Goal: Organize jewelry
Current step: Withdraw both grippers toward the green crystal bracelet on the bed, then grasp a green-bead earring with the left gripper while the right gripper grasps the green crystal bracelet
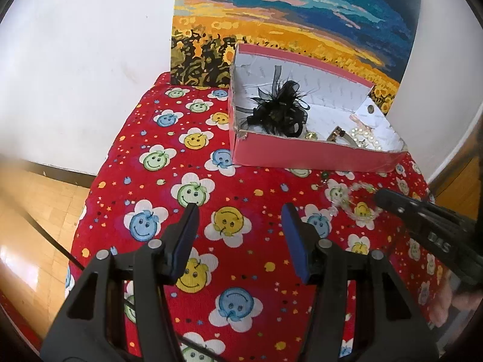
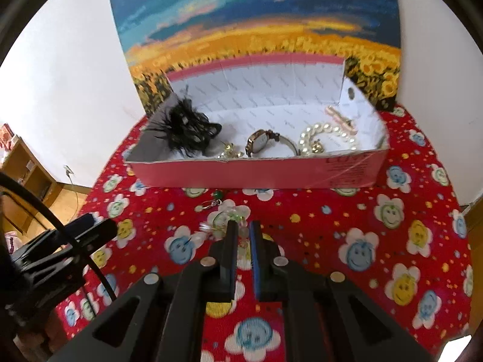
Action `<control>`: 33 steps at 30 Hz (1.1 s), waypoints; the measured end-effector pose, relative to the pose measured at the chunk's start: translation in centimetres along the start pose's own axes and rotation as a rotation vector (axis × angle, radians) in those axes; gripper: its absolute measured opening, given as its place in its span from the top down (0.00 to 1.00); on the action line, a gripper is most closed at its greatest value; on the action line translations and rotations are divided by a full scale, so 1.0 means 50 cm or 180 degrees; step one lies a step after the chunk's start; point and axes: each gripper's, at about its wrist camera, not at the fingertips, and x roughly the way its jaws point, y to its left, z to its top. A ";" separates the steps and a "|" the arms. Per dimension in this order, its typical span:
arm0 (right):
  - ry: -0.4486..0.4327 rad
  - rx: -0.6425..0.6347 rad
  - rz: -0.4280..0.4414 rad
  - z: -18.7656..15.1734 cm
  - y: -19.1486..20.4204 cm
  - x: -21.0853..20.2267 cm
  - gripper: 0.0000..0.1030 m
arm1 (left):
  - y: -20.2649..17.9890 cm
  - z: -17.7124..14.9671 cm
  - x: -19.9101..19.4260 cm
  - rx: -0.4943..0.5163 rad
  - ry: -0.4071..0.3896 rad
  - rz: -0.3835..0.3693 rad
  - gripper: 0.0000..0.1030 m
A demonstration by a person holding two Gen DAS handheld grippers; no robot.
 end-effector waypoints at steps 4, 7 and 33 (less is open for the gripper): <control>-0.0110 0.0063 0.0021 -0.011 -0.018 -0.050 0.91 | -0.013 0.001 -0.011 0.0026 -0.0010 -0.0047 0.52; -0.0114 0.0158 -0.0056 -0.018 -0.044 -0.070 0.91 | -0.026 0.001 -0.016 0.0028 -0.0030 -0.0087 0.52; 0.0279 0.0728 -0.0099 -0.079 -0.205 -0.055 0.90 | -0.197 0.041 0.157 0.0521 0.0207 -0.0098 0.63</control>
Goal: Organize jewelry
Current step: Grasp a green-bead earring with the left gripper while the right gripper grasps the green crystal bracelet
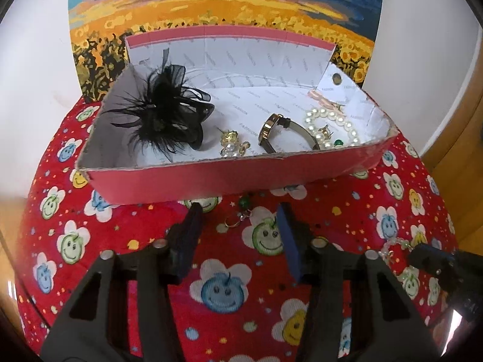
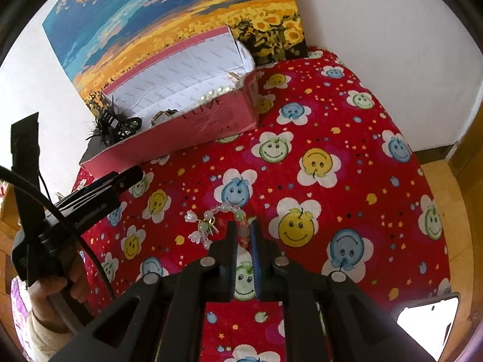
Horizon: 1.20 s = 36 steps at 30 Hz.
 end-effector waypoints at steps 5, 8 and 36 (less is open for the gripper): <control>0.0024 0.0055 0.0041 -0.002 -0.005 0.003 0.87 | 0.000 0.003 0.011 0.0013 -0.0029 0.0058 0.77; 0.0055 0.0064 0.0046 -0.003 -0.003 0.008 0.87 | 0.012 0.011 0.016 -0.0063 -0.0005 0.0001 0.99; -0.0043 -0.0461 -0.0223 -0.028 0.081 0.023 0.34 | 0.072 -0.036 -0.153 -0.0234 -0.0298 -0.0202 0.99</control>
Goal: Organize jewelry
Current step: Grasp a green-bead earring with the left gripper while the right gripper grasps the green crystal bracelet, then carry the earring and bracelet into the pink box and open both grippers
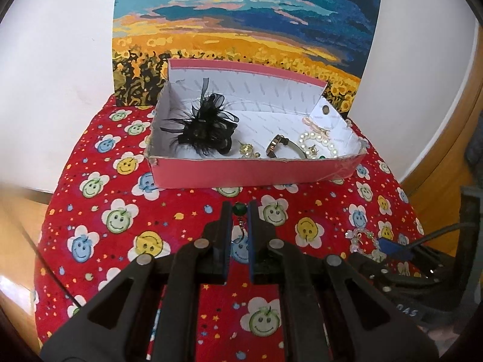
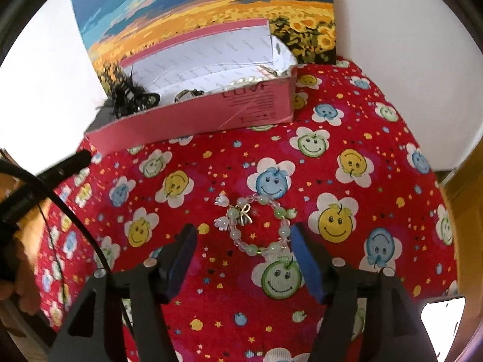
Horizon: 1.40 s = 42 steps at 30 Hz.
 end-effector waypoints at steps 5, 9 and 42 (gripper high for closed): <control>-0.0056 -0.0236 -0.0376 -0.008 0.013 0.001 0.59 | 0.004 -0.003 -0.012 -0.0013 -0.0027 0.0001 0.99; -0.0061 -0.0181 -0.0397 -0.008 -0.002 -0.002 0.70 | 0.003 -0.003 -0.021 0.0003 -0.0047 -0.0003 0.99; -0.0540 -0.0052 0.0083 0.167 -0.018 -0.111 0.81 | 0.001 0.146 -0.024 0.0304 -0.0296 -0.0006 0.99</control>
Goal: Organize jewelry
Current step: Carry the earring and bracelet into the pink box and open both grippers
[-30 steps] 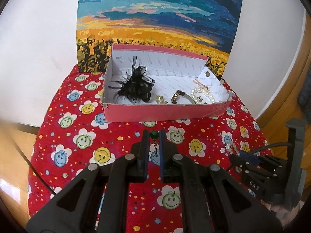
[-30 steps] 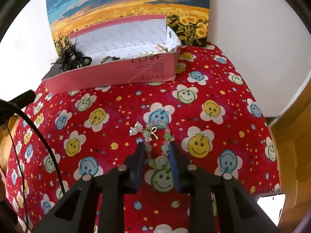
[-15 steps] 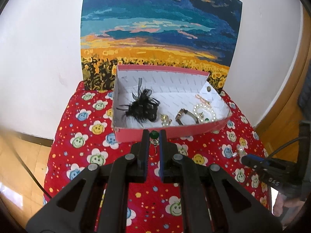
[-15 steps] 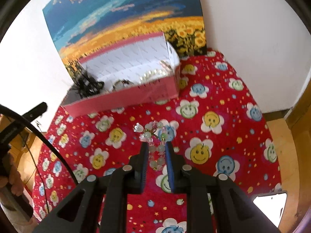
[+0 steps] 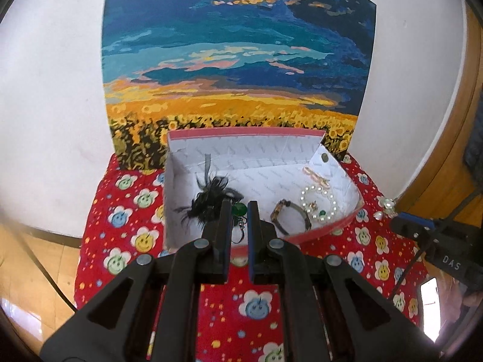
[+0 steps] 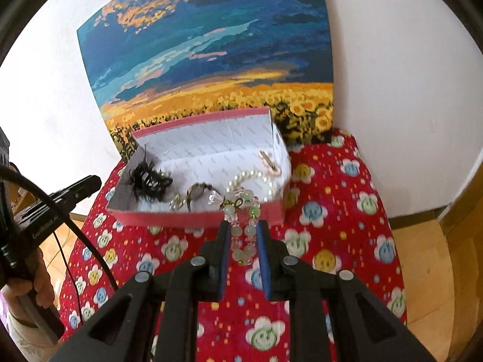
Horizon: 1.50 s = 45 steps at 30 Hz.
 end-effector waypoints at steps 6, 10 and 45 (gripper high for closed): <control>0.0030 -0.0047 0.0007 0.045 0.004 0.047 0.81 | -0.016 0.028 0.054 0.0007 0.0049 -0.0106 0.99; 0.0080 -0.0071 0.0021 0.070 0.003 0.085 0.81 | -0.029 0.037 0.103 0.0003 0.0114 -0.0172 0.99; 0.0278 0.0061 0.0133 0.098 -0.036 0.210 0.65 | -0.061 0.032 0.245 0.0019 0.0541 -0.0115 0.57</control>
